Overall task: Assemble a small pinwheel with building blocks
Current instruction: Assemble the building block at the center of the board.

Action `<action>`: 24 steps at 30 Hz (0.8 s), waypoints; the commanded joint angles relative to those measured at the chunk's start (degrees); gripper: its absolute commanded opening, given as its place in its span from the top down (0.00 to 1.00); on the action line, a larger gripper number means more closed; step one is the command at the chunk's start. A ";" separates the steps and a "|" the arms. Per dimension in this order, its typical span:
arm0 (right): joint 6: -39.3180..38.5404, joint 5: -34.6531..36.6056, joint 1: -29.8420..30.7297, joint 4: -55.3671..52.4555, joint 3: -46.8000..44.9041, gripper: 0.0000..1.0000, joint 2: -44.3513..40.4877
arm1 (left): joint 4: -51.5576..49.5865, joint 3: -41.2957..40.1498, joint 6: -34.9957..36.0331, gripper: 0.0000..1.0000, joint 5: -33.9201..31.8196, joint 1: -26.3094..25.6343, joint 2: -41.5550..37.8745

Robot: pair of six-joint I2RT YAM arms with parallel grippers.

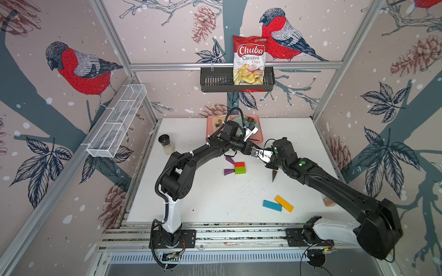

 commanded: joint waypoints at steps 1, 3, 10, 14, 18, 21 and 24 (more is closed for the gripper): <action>-0.28 -0.55 0.87 1.61 1.02 1.00 0.11 | 1.44 0.44 0.14 0.69 0.23 -0.22 0.31; 0.06 0.25 1.32 1.42 1.32 1.00 0.13 | 2.24 0.87 -0.32 0.76 1.44 -0.22 0.87; 1.92 0.98 2.25 1.08 1.18 1.00 0.06 | 3.11 1.28 -0.77 1.00 5.79 -0.21 2.36; 5.58 0.42 1.18 1.69 0.62 0.81 -1.21 | -0.24 1.02 2.82 1.00 5.81 -0.16 1.75; 8.72 -1.80 0.32 -3.46 1.99 0.02 -2.15 | -4.87 1.10 7.59 1.00 2.41 0.15 1.35; 12.31 -4.28 0.24 -12.46 5.07 0.01 -3.05 | -5.07 0.32 8.55 1.00 0.02 1.69 0.87; 17.40 -5.12 -1.92 -16.10 6.31 0.00 -7.33 | -6.19 -0.28 10.29 1.00 -2.81 4.38 0.43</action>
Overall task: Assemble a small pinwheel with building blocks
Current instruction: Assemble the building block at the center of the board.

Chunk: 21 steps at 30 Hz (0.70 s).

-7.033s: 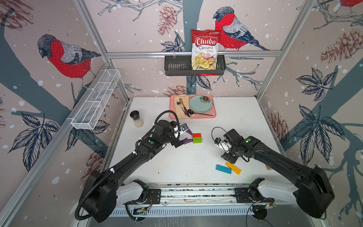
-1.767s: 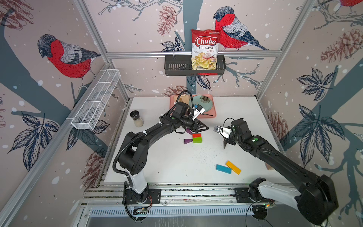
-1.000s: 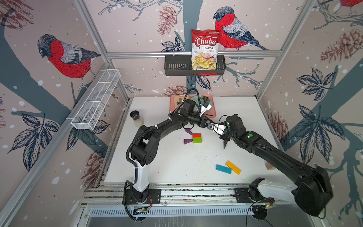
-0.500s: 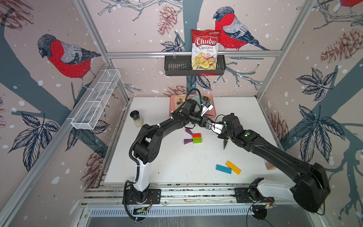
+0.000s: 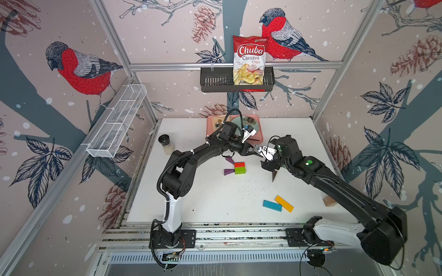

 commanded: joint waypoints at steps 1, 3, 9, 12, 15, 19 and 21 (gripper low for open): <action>8.24 -2.12 -3.13 -6.14 2.23 0.01 -3.50 | -2.11 -0.69 4.34 1.00 -4.07 2.38 -1.20; 10.94 -5.13 -7.48 -5.69 4.15 0.01 -4.46 | -2.96 -1.82 7.97 1.00 -5.69 3.64 -2.68; 15.18 -28.85 -16.77 -8.63 16.82 0.00 7.03 | 6.77 -13.53 22.99 1.00 -9.80 3.75 -14.05; 12.71 -34.47 -16.13 -17.07 26.49 0.00 15.50 | 12.55 -20.11 27.18 1.00 -15.51 3.12 -19.56; 12.00 -40.30 -15.10 -19.02 30.80 0.00 19.15 | 22.96 -29.94 32.03 1.00 -19.97 2.38 -25.41; 9.34 -37.93 -9.25 -15.18 28.55 0.01 18.90 | 27.71 -36.42 34.51 1.00 -21.72 2.49 -30.07; 10.08 -33.43 -6.25 -10.74 25.27 0.03 18.30 | 26.30 -36.69 34.51 1.00 -21.94 2.43 -31.50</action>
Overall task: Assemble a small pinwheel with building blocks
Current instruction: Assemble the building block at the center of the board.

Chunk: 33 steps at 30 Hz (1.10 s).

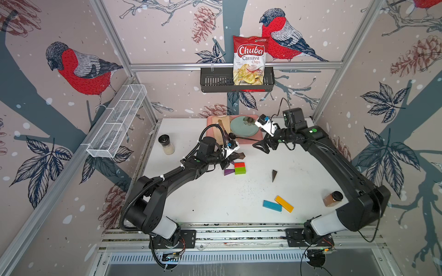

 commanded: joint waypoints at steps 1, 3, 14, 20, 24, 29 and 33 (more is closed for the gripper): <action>-0.89 1.59 2.62 3.80 -2.72 0.06 -0.16 | 6.31 -0.69 2.86 1.00 -2.36 0.11 -2.44; -1.23 -0.58 2.85 3.88 -3.38 0.17 0.55 | 6.53 -1.00 1.44 1.00 -2.31 0.29 -4.05; -4.17 0.68 5.88 10.90 -4.87 0.23 0.51 | -0.44 1.75 2.75 1.00 8.67 1.22 -5.84; -4.58 -0.89 6.05 8.88 -3.36 0.35 2.39 | -1.18 2.61 2.31 1.00 8.12 1.26 -6.14; -4.70 -1.72 6.08 7.61 -2.91 0.37 2.59 | -2.24 2.59 2.75 1.00 7.35 1.22 -6.26; -5.08 -3.89 6.28 4.43 -1.42 0.34 3.73 | -1.94 2.19 2.66 1.00 6.73 1.22 -6.26; -5.51 -3.11 6.86 2.54 -1.30 0.33 4.37 | -1.57 2.32 2.60 1.00 6.52 1.41 -6.16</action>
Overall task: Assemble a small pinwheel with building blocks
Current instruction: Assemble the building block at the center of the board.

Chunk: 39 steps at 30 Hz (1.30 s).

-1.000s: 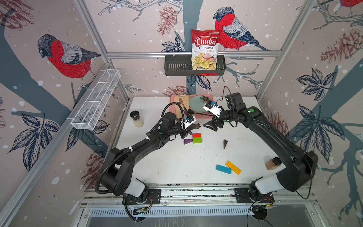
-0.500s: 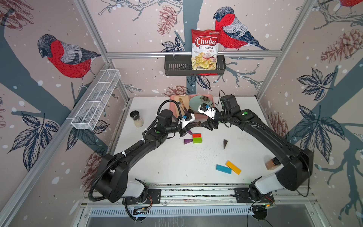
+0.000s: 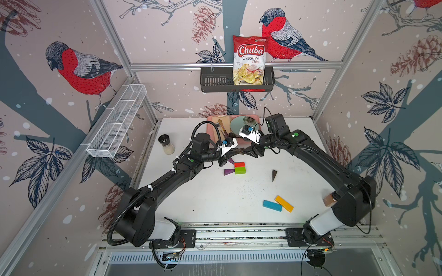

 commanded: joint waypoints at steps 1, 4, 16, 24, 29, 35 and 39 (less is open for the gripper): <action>-1.09 -1.01 0.17 -1.49 -0.29 0.33 0.09 | 0.49 0.31 0.55 1.00 0.21 0.20 -0.03; -1.09 -1.76 0.13 -1.07 0.96 0.40 1.11 | 1.16 0.67 -0.33 1.00 0.14 0.31 0.28; -2.62 -1.55 0.48 -3.95 3.05 0.55 3.94 | 1.37 0.95 -0.82 1.00 -0.09 0.42 0.23; -3.23 -1.17 0.71 -4.51 3.62 0.60 4.92 | 1.71 0.94 -1.08 1.00 -0.38 0.46 0.41; -3.55 -1.14 0.74 -4.88 4.79 0.74 5.76 | 0.83 0.95 -0.82 1.00 -0.47 0.42 0.58; -5.59 0.50 0.83 -4.85 5.14 0.87 5.87 | -0.30 1.63 -1.51 1.00 -1.56 0.51 1.26; -7.31 1.66 0.84 -4.42 5.16 0.92 5.98 | -1.15 2.63 -2.68 1.00 -1.09 0.95 2.27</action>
